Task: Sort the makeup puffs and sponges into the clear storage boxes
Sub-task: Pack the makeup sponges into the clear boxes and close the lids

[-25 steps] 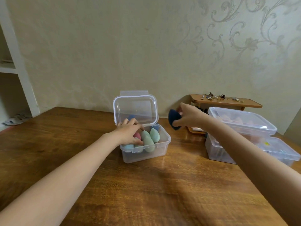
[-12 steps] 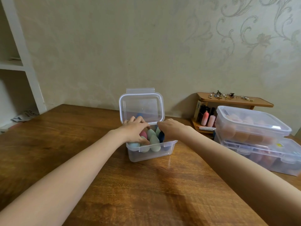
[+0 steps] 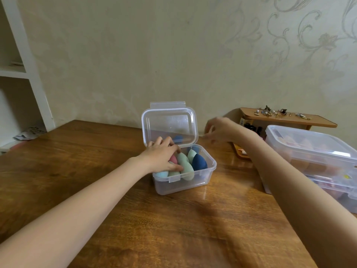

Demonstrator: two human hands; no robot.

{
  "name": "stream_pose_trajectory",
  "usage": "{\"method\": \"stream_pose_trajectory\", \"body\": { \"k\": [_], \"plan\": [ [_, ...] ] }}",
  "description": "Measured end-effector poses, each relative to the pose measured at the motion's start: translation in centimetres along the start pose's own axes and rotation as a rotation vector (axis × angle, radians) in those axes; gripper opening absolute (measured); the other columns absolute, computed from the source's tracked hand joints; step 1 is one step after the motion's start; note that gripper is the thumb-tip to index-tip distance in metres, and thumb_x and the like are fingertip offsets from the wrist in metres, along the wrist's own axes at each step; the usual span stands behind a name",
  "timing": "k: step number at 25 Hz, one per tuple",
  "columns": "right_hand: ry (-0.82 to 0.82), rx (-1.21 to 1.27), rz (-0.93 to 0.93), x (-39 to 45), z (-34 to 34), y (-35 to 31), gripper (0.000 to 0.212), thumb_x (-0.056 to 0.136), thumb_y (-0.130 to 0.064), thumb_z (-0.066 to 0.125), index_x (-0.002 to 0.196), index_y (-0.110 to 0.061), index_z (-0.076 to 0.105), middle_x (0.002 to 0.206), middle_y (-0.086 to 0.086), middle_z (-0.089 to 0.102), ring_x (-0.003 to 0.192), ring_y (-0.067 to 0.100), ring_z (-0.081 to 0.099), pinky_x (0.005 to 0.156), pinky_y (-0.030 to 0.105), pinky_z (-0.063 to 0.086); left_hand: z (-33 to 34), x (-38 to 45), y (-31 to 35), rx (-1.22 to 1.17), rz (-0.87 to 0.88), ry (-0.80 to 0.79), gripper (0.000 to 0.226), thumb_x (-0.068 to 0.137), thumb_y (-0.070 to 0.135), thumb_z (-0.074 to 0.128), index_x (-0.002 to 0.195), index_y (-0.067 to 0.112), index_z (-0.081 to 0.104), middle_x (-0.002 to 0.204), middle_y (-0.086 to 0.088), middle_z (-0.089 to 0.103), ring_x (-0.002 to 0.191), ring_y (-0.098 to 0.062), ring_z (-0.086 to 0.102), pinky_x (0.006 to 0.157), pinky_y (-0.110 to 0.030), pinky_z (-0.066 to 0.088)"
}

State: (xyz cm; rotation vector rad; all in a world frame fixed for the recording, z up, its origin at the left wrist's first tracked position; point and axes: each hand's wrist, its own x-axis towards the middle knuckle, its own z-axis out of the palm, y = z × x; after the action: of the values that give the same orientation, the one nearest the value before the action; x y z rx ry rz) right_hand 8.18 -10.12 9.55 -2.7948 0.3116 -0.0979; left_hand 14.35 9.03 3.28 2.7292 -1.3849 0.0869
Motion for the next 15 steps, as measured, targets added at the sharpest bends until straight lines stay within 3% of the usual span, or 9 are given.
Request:
{"method": "stream_pose_trajectory", "body": {
  "k": [2, 5, 9, 15],
  "plan": [
    [0.095, -0.018, 0.032, 1.8, 0.9, 1.8, 0.026, 0.09, -0.017, 0.059, 0.112, -0.004, 0.061, 0.098, 0.009, 0.066, 0.076, 0.013, 0.062, 0.076, 0.023, 0.051, 0.1, 0.0, -0.1, -0.012, 0.011, 0.011, 0.063, 0.084, 0.057, 0.052, 0.136, 0.025, 0.039, 0.134, -0.001, 0.036, 0.122, -0.022, 0.033, 0.103, -0.041, 0.03],
    [0.007, 0.002, -0.001, 3.8, 3.9, 3.3, 0.03, 0.091, -0.015, 0.057, 0.121, -0.011, 0.058, 0.123, 0.011, 0.062, 0.108, 0.024, 0.06, 0.094, 0.032, 0.05, 0.2, -0.2, -0.3, -0.014, 0.023, 0.024, 0.059, 0.084, 0.056, 0.053, 0.134, 0.026, 0.041, 0.134, 0.0, 0.036, 0.122, -0.021, 0.033, 0.103, -0.04, 0.029],
    [-0.1, 0.245, -0.015, 5.0, 6.6, 3.6, 0.044, 0.092, -0.02, 0.057, 0.134, -0.017, 0.046, 0.134, 0.007, 0.055, 0.121, 0.026, 0.053, 0.103, 0.038, 0.045, 0.5, -0.4, -0.9, -0.035, 0.008, 0.034, 0.059, 0.083, 0.057, 0.054, 0.133, 0.028, 0.042, 0.133, 0.001, 0.037, 0.121, -0.02, 0.032, 0.102, -0.037, 0.027],
    [0.117, 0.24, 0.144, 4.8, 8.3, 3.4, 0.046, 0.082, -0.016, 0.069, 0.122, -0.009, 0.047, 0.125, 0.014, 0.058, 0.109, 0.028, 0.058, 0.087, 0.034, 0.051, 0.7, -0.6, -1.0, -0.048, -0.006, 0.037, 0.057, 0.084, 0.055, 0.055, 0.133, 0.028, 0.042, 0.135, 0.0, 0.036, 0.123, -0.02, 0.032, 0.103, -0.038, 0.027]
  ]
}}
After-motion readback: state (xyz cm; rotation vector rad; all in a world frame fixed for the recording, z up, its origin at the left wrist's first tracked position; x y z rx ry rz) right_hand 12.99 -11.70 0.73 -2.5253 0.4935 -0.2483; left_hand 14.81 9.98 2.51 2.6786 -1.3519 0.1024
